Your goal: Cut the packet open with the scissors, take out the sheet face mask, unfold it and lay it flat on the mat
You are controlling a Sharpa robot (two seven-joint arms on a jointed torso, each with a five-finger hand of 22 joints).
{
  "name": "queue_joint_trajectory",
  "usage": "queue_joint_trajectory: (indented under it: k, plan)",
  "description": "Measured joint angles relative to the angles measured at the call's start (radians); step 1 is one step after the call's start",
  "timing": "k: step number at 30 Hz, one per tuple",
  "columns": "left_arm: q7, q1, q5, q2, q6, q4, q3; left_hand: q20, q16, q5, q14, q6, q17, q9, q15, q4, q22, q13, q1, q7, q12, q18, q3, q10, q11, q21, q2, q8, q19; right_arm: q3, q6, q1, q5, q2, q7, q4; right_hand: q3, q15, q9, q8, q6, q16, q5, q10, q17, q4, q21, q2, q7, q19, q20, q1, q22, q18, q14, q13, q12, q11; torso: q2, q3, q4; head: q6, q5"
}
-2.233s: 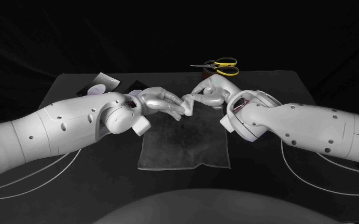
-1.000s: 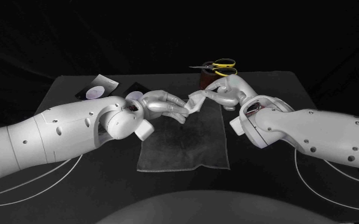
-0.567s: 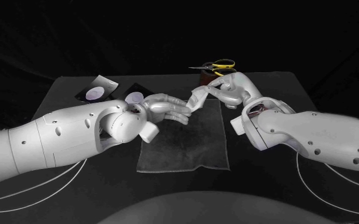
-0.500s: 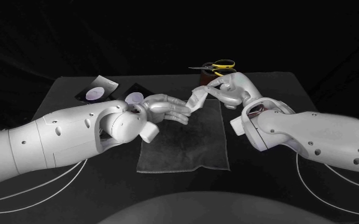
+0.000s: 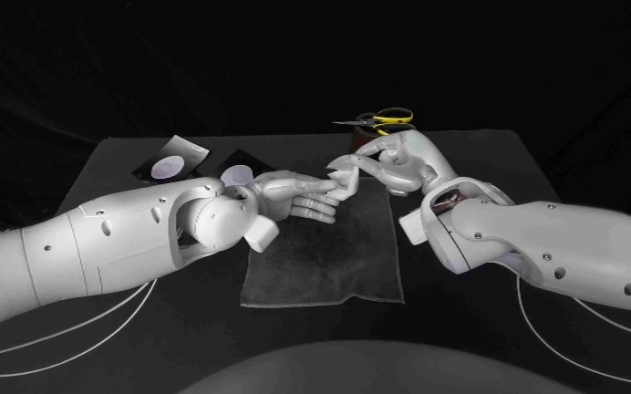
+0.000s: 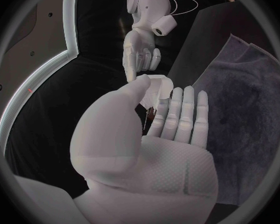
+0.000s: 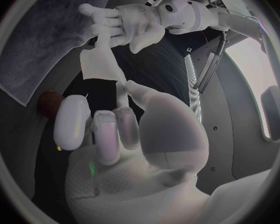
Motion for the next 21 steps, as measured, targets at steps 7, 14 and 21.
queue_joint_trajectory:
  k: [7,14,21]
  plan:
    - [-0.026,0.0,0.004,0.001,0.05,-0.029,0.0,0.008,0.058,0.0,-0.065,-0.076,-0.039,-0.002,0.013,0.231,-0.137,-0.006,0.183,0.032,0.117,0.006,-0.445,-0.089,0.009,-0.152,0.08,0.084,0.103,0.0,0.015,0.0,0.003,0.0,0.039,0.012,0.0,0.0,0.0,0.0,0.0,0.0,-0.002,0.0,-0.001,0.0,0.0,0.0,0.0,0.0,0.0,0.0,0.0,0.0,0.0,0.001,0.0,0.0,0.0,-0.0001,0.0004,0.002,0.002]
    - [-0.072,0.0,0.001,0.002,0.059,-0.052,0.0,0.007,0.075,0.0,-0.068,-0.072,-0.053,-0.003,0.016,0.254,-0.158,-0.009,0.215,0.047,0.143,0.005,-0.469,-0.085,0.02,-0.17,0.121,0.117,0.124,0.002,0.024,0.0,0.004,-0.006,0.07,0.026,0.001,0.0,0.0,0.0,-0.002,0.0,-0.002,0.0,-0.001,-0.001,0.0,0.0,-0.002,0.0,0.0,0.0,0.0,0.0,0.0,0.001,0.0,0.0,-0.001,-0.0007,0.0005,0.004,0.002]
    - [-0.11,0.0,-0.053,0.002,0.036,-0.083,0.0,0.009,0.089,0.0,-0.061,-0.078,-0.062,-0.005,0.008,0.251,-0.169,-0.013,0.26,0.052,0.157,0.005,-0.466,-0.086,0.019,-0.181,0.147,0.14,0.14,0.006,0.034,0.003,0.007,-0.008,0.098,0.022,0.001,0.0,0.0,0.0,-0.002,0.003,-0.004,0.0,-0.001,-0.001,0.003,0.0,-0.002,0.0,0.0,0.0,0.0,-0.001,0.0,0.0,0.0,0.0,-0.001,-0.0005,0.0011,0.017,-0.008]
